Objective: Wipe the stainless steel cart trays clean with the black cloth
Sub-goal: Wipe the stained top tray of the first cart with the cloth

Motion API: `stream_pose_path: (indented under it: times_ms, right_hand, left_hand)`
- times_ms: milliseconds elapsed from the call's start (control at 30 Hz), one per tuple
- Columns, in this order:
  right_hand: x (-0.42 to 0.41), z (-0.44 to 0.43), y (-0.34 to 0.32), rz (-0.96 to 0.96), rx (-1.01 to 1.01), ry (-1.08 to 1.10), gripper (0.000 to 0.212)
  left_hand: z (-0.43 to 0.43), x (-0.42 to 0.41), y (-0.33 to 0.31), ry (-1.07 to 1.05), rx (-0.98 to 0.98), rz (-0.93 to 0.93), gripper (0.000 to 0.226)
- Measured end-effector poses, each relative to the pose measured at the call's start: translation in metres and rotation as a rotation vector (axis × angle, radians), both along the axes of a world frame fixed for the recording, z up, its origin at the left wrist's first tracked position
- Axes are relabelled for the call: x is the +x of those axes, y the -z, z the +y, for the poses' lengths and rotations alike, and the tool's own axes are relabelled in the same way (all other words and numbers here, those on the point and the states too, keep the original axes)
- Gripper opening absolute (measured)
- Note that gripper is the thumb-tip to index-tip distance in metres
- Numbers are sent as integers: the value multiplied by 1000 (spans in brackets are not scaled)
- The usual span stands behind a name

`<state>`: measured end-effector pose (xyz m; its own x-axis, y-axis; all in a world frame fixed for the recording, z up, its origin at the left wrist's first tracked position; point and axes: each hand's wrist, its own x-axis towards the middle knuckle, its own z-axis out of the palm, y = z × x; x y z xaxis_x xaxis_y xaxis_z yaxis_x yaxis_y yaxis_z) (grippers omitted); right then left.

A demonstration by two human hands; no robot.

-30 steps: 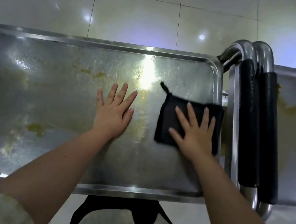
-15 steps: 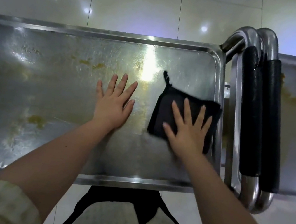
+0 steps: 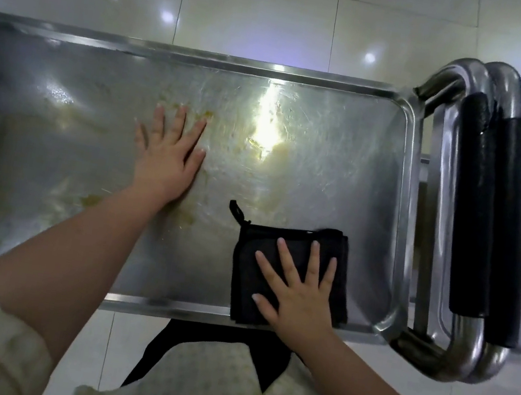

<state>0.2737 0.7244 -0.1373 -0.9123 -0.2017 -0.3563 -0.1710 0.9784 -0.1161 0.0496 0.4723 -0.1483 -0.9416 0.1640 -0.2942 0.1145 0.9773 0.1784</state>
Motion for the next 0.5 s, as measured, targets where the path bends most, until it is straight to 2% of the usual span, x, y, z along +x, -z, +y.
stream_pose_path:
  times_ms: [133, 200, 367, 433, 500]
  right_hand:
    - [-41, -13, -3, 10, -23, 13, 67]
    - [-104, -17, 1, 42, -1, 103, 65]
    - [-278, -14, 0, -40, 9, 295, 66]
    - [-297, -15, -1, -67, -7, 326, 68]
    - [-280, -18, 0, -58, 5, 301, 68]
  left_hand:
    - [-5, 0, 5, 31, -29, 13, 56]
    - [-4, 0, 7, 23, -27, 26, 56]
    - [-6, 0, 10, 17, -10, 47, 55]
    - [-7, 0, 11, 18, 10, 48, 55]
    - [-7, 0, 11, 22, 18, 55, 55]
